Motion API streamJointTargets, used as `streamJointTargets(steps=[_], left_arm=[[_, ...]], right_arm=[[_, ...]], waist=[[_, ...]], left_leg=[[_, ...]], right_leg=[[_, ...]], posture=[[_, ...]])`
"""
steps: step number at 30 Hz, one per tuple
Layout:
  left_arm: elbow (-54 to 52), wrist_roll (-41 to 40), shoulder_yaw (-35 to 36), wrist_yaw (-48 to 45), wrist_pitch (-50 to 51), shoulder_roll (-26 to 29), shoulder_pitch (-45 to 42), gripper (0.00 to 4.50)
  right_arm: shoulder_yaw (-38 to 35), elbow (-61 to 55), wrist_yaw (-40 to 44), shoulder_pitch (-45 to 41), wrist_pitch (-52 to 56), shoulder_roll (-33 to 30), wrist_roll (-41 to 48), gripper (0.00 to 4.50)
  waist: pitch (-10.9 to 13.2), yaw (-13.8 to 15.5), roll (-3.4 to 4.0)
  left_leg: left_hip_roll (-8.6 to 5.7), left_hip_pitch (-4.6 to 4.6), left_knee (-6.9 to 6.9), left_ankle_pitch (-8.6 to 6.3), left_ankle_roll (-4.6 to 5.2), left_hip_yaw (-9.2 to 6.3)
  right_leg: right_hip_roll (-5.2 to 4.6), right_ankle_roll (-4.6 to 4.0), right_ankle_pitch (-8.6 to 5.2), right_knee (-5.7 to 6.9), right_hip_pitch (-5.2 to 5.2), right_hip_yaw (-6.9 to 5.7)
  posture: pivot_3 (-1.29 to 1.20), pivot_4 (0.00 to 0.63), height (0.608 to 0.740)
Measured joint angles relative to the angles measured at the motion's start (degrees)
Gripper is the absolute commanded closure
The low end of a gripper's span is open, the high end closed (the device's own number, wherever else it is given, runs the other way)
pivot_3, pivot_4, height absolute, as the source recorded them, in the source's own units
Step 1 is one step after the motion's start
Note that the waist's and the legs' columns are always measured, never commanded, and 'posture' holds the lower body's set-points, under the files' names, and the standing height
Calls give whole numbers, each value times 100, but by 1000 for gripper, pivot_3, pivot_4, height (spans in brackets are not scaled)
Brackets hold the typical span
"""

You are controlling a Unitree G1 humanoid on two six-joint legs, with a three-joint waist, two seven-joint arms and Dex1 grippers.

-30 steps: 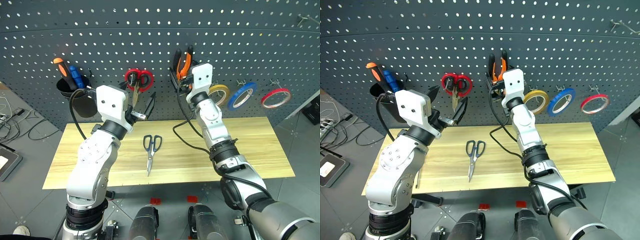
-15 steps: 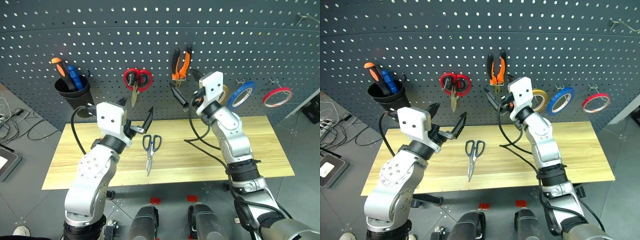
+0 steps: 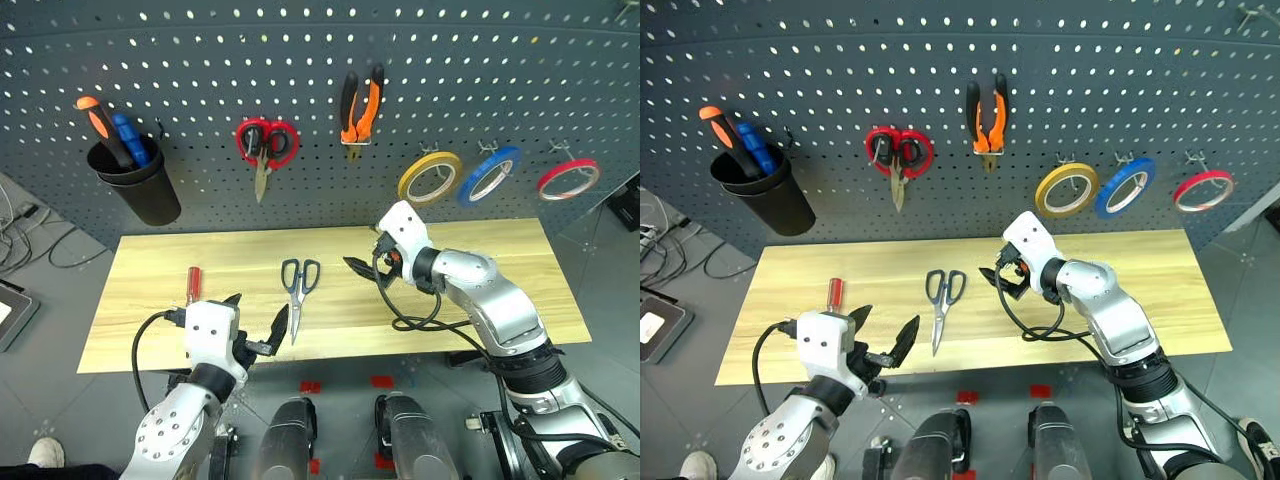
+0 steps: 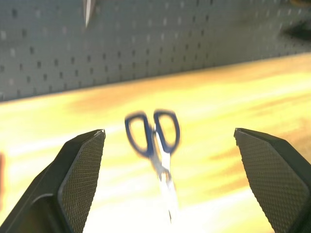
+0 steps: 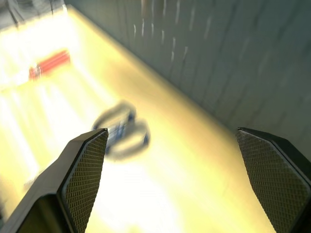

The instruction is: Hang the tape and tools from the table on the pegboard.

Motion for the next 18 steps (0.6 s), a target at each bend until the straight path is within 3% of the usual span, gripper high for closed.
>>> streamJointTargets(steps=[8, 18], left_arm=[[-113, 0, -43, 9, -125, -29, 231, 0], [-336, -63, -108, 33, -91, -57, 523, 0]], right_arm=[[-86, 57, -743, -249, 1496, 563, -19, 21], [-514, 956, -1411, -939, 2400, 1311, -20, 21]], waist=[[265, -25, 2], [513, -62, 5]], left_leg=[[-1, -7, 0, 0, 0, 0], [1, -25, -3, 0, 0, 2]], right_leg=[[1, -1, -1, 6, -10, -2], [6, -1, -1, 15, -40, -1]], posture=[[-44, 435, 740], [-40, 459, 740]])
